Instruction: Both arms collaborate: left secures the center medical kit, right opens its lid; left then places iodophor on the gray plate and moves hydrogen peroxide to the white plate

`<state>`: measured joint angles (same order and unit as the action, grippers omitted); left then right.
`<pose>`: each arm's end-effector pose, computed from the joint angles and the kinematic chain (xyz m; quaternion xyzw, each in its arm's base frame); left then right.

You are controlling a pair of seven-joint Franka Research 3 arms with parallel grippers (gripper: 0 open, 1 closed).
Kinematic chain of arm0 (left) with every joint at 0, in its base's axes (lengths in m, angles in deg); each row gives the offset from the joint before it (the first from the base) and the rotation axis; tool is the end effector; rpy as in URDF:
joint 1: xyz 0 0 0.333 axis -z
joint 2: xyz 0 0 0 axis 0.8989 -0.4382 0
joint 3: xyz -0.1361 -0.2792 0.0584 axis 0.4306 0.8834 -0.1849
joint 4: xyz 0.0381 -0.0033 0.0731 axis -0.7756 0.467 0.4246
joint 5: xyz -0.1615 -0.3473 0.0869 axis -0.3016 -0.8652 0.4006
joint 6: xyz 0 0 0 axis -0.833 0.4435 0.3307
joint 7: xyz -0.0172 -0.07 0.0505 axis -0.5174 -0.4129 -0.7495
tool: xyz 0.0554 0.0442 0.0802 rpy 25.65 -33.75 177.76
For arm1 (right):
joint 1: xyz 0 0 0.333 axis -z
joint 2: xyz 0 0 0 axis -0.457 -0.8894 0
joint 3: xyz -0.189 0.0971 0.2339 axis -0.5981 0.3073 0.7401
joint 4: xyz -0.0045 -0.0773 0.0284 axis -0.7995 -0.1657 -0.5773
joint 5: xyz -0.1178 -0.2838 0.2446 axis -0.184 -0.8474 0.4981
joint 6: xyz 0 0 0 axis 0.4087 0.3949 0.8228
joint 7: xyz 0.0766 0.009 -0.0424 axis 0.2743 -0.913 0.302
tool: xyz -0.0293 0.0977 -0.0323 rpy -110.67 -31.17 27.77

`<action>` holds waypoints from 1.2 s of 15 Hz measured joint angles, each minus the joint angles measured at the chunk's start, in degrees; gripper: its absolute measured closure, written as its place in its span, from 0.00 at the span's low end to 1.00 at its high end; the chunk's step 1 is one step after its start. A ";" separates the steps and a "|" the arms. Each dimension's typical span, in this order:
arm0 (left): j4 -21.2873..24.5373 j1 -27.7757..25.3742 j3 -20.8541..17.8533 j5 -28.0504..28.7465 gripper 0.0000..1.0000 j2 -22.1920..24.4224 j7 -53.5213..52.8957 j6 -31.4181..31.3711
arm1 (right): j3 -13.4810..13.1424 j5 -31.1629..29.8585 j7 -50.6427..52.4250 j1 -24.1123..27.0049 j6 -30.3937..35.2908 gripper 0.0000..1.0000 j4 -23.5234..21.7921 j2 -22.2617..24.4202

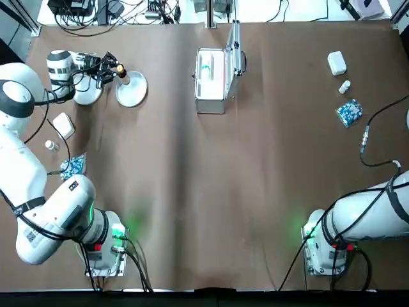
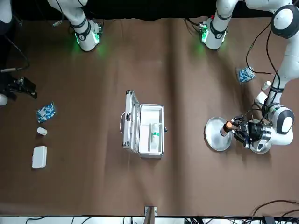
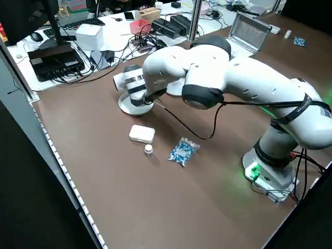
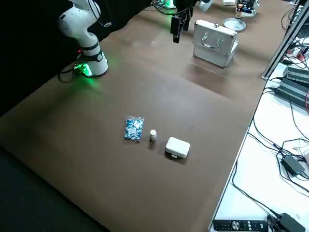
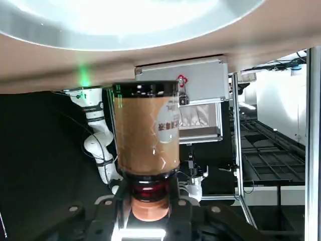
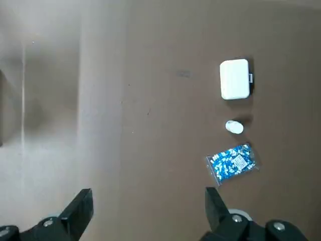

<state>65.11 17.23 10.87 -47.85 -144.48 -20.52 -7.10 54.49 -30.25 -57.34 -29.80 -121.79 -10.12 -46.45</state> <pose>0.6348 0.1199 0.1484 0.5665 0.4197 -0.5094 0.4934 0.5811 -0.0199 0.6077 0.9994 0.0336 0.0081 0.0070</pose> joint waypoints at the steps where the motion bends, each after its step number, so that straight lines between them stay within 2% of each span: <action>1: 0.01 0.18 -0.12 -0.03 0.67 -0.26 0.00 0.00 | 0.01 0.00 0.00 -0.01 0.00 0.01 0.00 0.00; 7: 0.02 2.40 -2.50 -1.26 0.67 -1.07 0.01 -0.30 | 0.05 0.00 0.00 -0.04 0.08 0.01 0.00 0.00; 18: 0.02 4.01 -4.48 -1.50 0.67 -1.22 0.01 -2.88 | 0.04 0.00 0.00 -0.04 0.08 0.01 0.00 0.00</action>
<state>65.13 21.24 6.40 -49.35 -145.70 -20.51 -9.98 54.54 -30.25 -57.34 -29.83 -121.71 -10.12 -46.45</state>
